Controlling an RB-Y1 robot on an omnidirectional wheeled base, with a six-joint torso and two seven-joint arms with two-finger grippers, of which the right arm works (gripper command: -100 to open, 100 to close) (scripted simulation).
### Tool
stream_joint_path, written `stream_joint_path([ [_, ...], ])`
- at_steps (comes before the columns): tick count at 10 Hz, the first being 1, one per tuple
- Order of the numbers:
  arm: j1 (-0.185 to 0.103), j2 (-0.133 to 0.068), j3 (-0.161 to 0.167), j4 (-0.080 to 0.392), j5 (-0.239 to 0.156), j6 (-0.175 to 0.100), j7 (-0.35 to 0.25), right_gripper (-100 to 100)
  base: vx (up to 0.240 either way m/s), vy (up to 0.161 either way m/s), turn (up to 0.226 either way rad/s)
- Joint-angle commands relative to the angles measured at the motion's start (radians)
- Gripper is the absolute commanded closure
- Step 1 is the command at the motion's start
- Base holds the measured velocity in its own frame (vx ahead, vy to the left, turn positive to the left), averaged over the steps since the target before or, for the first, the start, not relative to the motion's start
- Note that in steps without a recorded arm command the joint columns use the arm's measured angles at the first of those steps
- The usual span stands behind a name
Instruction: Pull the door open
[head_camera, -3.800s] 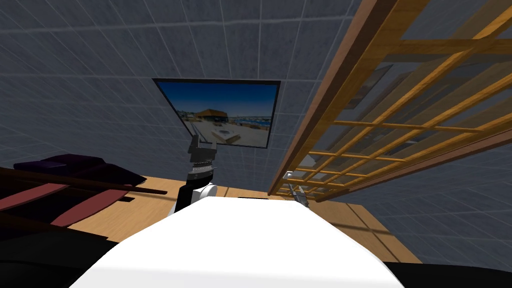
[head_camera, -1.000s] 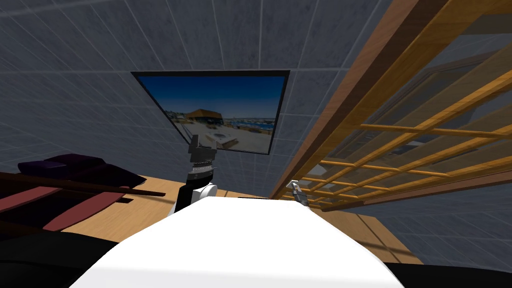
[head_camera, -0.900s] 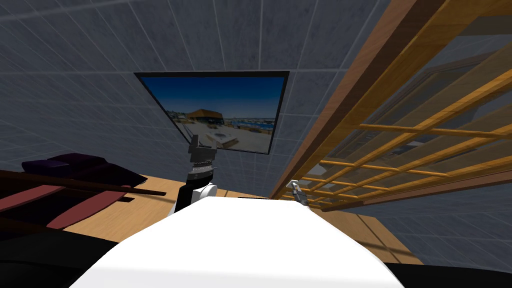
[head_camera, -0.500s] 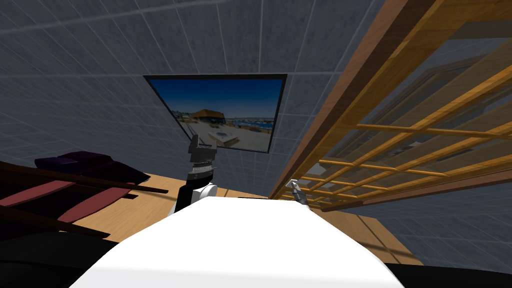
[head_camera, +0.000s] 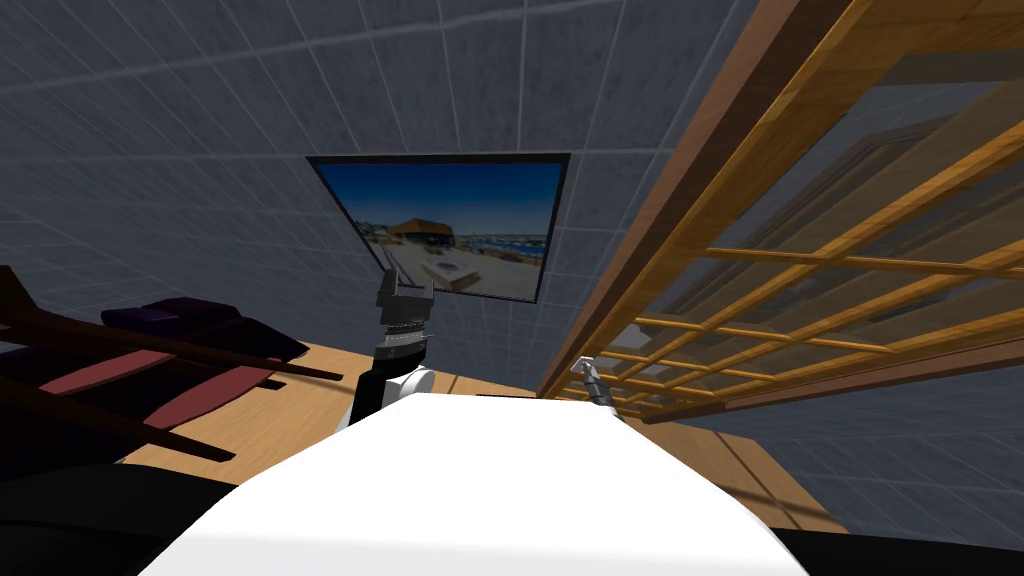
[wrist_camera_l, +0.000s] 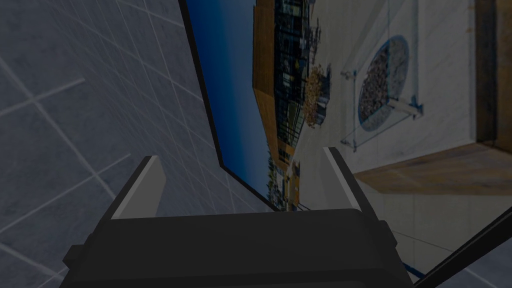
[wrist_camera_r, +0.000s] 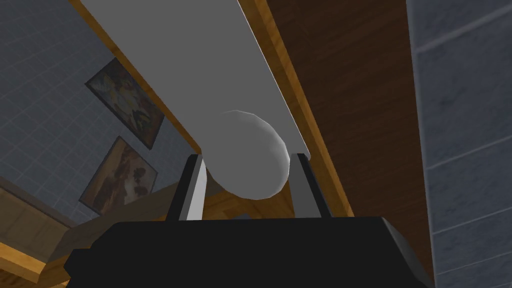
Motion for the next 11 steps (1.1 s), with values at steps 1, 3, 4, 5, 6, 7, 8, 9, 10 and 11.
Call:
stream_joint_path([
  [1, -0.001, 0.004, 0.008, 0.008, -0.005, 0.003, -0.038, 100, -0.047, -0.015, 0.019],
  [3, -0.008, 0.003, 0.015, 0.013, -0.017, 0.005, -0.078, 100, -0.035, -0.015, 0.025],
  [4, -0.014, 0.002, 0.022, 0.019, -0.028, 0.008, -0.117, 100, -0.038, -0.01, 0.037],
  [5, -0.021, 0.001, 0.029, 0.025, -0.041, 0.011, -0.141, 100, -0.058, -0.028, 0.055],
  [6, -0.021, 0.001, 0.029, 0.025, -0.041, 0.011, -0.157, 100, -0.042, -0.017, 0.033],
  [7, -0.029, -0.001, 0.037, 0.031, -0.054, 0.014, -0.191, 100, -0.043, -0.007, 0.031],
  [8, -0.029, -0.001, 0.037, 0.031, -0.054, 0.014, -0.198, 100, -0.037, -0.011, 0.018],
  [9, -0.036, -0.002, 0.045, 0.037, -0.067, 0.017, -0.236, 100, -0.055, -0.011, 0.048],
  [10, -0.036, -0.002, 0.045, 0.037, -0.067, 0.017, -0.239, 100, -0.041, -0.013, 0.02],
  [11, -0.044, -0.003, 0.053, 0.044, -0.081, 0.02, -0.277, 100, -0.043, -0.02, 0.041],
])
